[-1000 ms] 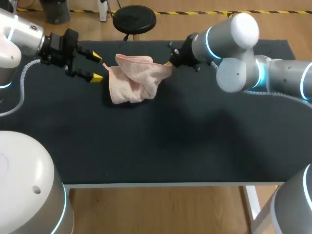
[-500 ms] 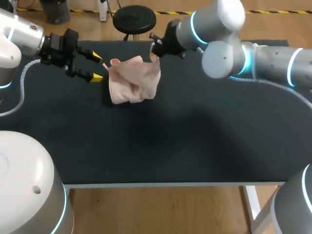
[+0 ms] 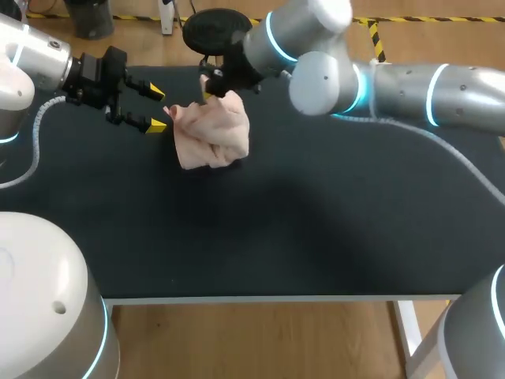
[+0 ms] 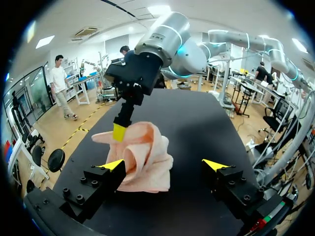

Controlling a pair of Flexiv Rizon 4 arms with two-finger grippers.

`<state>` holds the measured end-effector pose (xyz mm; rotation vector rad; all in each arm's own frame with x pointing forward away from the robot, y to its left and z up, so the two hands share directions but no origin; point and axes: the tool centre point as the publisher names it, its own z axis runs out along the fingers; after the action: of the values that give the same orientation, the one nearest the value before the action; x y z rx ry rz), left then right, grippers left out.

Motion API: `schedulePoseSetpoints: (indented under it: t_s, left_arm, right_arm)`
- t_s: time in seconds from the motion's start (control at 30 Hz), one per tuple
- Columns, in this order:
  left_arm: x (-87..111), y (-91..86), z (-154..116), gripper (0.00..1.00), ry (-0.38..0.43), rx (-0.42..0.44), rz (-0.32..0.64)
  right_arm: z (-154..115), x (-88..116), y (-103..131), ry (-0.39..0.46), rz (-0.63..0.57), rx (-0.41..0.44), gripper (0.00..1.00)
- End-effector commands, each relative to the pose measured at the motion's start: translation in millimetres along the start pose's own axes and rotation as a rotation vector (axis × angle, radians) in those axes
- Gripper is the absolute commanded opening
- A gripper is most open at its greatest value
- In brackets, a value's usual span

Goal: Fold the towel

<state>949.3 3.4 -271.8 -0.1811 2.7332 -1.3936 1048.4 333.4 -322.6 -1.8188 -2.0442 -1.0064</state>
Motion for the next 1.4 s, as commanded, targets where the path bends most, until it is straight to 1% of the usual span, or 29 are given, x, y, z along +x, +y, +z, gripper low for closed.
schedulePoseSetpoints:
  t_s: [0.03,0.13,0.2,0.23,0.27,0.3,0.43,0.5,0.6,0.67,0.73,0.93,1.0,1.07,1.13,1.17,1.2,1.33,1.37,1.4]
  left_arm:
    - [0.3,0.5,0,1.00,-0.001,0.001,0.001]
    - [0.3,0.5,0,1.00,-0.001,0.001,0.001]
    - [0.3,0.5,0,1.00,-0.001,0.001,0.001]
    - [0.3,0.5,0,1.00,-0.001,0.001,0.001]
    - [0.3,0.5,0,1.00,-0.001,0.001,0.001]
    - [0.3,0.5,0,1.00,-0.001,0.001,0.001]
    - [0.3,0.5,0,1.00,-0.001,0.001,0.001]
    - [0.3,0.5,0,1.00,-0.001,0.001,0.001]
    - [0.3,0.5,0,1.00,-0.001,0.001,0.001]
    - [0.3,0.5,0,1.00,-0.001,0.001,0.001]
    - [0.3,0.5,0,1.00,-0.001,0.001,0.001]
    - [0.3,0.5,0,1.00,-0.001,0.001,0.001]
    - [0.3,0.5,0,1.00,-0.001,0.001,0.001]
    - [0.3,0.5,0,1.00,-0.001,0.001,0.001]
    - [0.3,0.5,0,1.00,-0.001,0.001,0.001]
    - [0.3,0.5,0,1.00,-0.001,0.001,0.001]
    - [0.3,0.5,0,1.00,-0.001,0.001,0.001]
    - [0.3,0.5,0,1.00,-0.001,0.001,0.001]
    - [0.3,0.5,0,1.00,-0.001,0.001,0.001]
    - [0.3,0.5,0,1.00,-0.001,0.001,0.001]
  right_arm:
    - [14,16,-1,-0.029,-0.039,0.037,0.00]
    - [20,20,-8,-0.062,-0.069,0.067,0.00]
    - [22,21,-13,-0.061,-0.078,0.083,0.00]
    - [23,22,-16,-0.078,-0.083,0.093,0.28]
    - [23,23,-18,-0.089,-0.090,0.096,0.91]
    - [22,24,-19,-0.094,-0.104,0.090,1.00]
    - [16,32,-23,-0.130,-0.135,0.091,1.00]
    - [11,34,-24,-0.134,-0.148,0.092,1.00]
    - [3,34,-23,-0.159,-0.157,0.073,1.00]
    - [-3,32,-21,-0.161,-0.146,0.065,1.00]
    - [-10,30,-19,-0.184,-0.148,0.039,1.00]
    - [-35,20,-10,-0.206,-0.145,-0.037,1.00]
    - [-42,18,-9,-0.199,-0.148,-0.060,1.00]
    - [-49,17,-7,-0.194,-0.178,-0.088,1.00]
    - [-57,13,-5,-0.216,-0.197,-0.131,1.00]
    - [-60,11,-4,-0.218,-0.206,-0.139,1.00]
    - [-62,8,-3,-0.201,-0.218,-0.145,1.00]
    - [-67,-6,0,-0.201,-0.291,-0.185,1.00]
    - [-66,-11,0,-0.223,-0.299,-0.190,1.00]
    - [-65,-17,0,-0.219,-0.295,-0.187,1.00]
